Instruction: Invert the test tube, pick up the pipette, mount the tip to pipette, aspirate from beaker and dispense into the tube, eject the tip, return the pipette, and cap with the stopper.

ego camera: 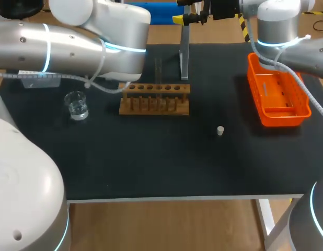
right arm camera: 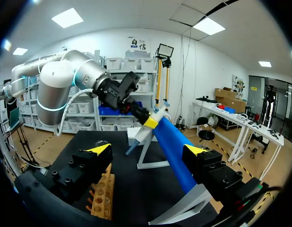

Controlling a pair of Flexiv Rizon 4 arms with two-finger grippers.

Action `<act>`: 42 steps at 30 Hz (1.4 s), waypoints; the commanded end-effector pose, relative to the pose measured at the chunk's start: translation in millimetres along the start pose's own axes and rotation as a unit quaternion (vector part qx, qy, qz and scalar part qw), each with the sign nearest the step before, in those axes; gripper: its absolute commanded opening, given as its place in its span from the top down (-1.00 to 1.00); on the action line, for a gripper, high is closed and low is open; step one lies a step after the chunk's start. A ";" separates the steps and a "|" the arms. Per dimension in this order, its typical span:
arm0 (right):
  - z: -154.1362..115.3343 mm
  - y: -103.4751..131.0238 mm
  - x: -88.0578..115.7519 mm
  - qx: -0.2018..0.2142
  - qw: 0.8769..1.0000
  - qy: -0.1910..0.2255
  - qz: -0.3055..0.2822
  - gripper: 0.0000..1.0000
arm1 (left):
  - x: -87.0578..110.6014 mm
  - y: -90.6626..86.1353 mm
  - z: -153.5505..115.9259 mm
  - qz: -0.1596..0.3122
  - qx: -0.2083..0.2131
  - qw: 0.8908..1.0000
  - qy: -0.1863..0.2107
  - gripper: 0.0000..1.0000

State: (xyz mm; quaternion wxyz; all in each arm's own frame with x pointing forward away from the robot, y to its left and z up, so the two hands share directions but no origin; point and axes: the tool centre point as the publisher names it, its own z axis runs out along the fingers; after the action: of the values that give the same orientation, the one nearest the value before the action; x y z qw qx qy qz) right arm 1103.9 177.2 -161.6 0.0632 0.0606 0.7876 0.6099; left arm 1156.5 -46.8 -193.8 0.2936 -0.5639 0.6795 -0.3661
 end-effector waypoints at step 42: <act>-0.9 0.7 -1.4 0.002 1.000 0.003 0.000 -1.00 | 46.1 0.5 -111.9 0.061 0.022 0.992 0.104 -1.00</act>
State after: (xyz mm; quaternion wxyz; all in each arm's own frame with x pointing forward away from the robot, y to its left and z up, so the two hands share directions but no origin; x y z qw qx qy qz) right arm 1103.9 177.1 -161.6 0.0632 0.0606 0.7876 0.6099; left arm 1090.1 -89.0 -141.4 0.2718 -0.5046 0.7261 -0.3799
